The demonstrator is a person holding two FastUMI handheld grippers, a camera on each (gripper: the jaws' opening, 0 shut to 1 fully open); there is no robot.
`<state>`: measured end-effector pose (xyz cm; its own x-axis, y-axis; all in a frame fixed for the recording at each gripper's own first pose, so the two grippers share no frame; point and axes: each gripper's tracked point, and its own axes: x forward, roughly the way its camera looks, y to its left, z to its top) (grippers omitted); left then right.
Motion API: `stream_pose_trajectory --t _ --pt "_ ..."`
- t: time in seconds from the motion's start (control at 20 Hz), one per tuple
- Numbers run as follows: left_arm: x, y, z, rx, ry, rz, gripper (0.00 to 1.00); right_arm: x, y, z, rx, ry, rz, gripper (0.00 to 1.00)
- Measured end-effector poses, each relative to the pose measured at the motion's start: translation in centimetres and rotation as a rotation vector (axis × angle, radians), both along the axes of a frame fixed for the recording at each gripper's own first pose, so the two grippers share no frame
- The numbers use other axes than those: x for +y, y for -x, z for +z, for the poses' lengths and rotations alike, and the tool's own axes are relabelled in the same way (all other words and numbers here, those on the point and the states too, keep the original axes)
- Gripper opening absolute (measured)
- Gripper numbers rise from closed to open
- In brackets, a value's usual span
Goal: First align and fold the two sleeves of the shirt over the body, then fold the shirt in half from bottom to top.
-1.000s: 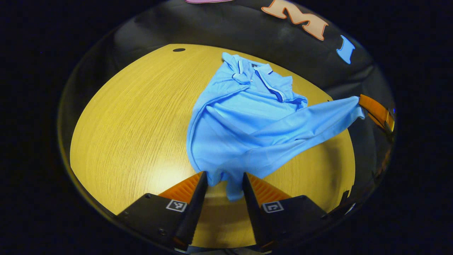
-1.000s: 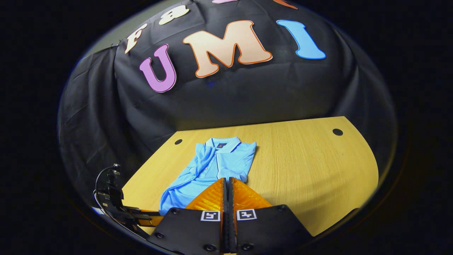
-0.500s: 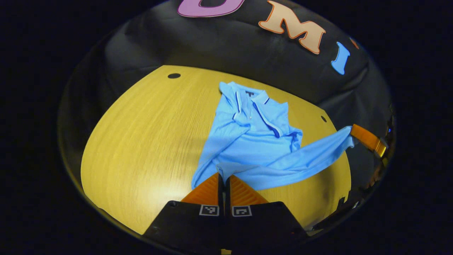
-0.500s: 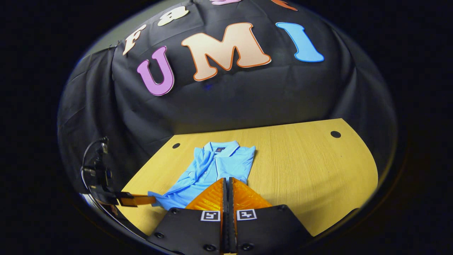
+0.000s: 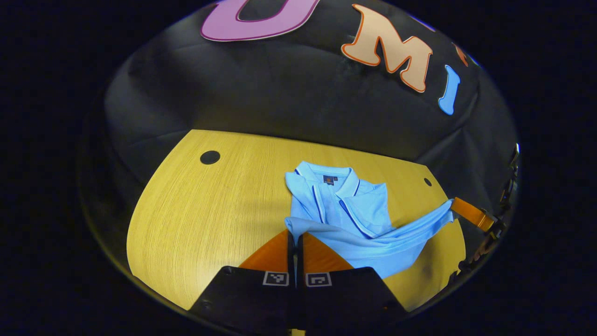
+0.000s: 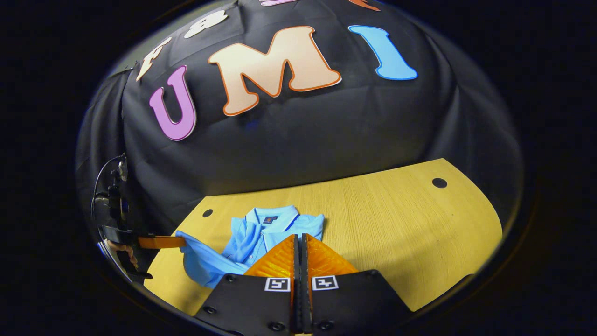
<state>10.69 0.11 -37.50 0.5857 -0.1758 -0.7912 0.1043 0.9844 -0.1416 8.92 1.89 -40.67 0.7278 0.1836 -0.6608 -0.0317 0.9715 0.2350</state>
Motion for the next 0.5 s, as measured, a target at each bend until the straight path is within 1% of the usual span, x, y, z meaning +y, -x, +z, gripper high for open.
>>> stream_pose_trajectory --t 0.25,0.4,0.5 --pt "-0.3 -7.2 -3.0 -0.008 0.041 0.021 0.00 -1.3 -5.5 -4.1 0.000 0.060 -0.058 0.02" --pt "0.8 -10.4 -4.9 -0.013 0.006 0.040 0.00 -3.3 -8.2 -6.7 0.021 0.084 -0.120 0.02" --pt "2.1 -11.6 -5.8 -0.030 -0.048 0.078 0.00 -4.2 -8.4 -8.0 0.053 0.086 -0.153 0.04"
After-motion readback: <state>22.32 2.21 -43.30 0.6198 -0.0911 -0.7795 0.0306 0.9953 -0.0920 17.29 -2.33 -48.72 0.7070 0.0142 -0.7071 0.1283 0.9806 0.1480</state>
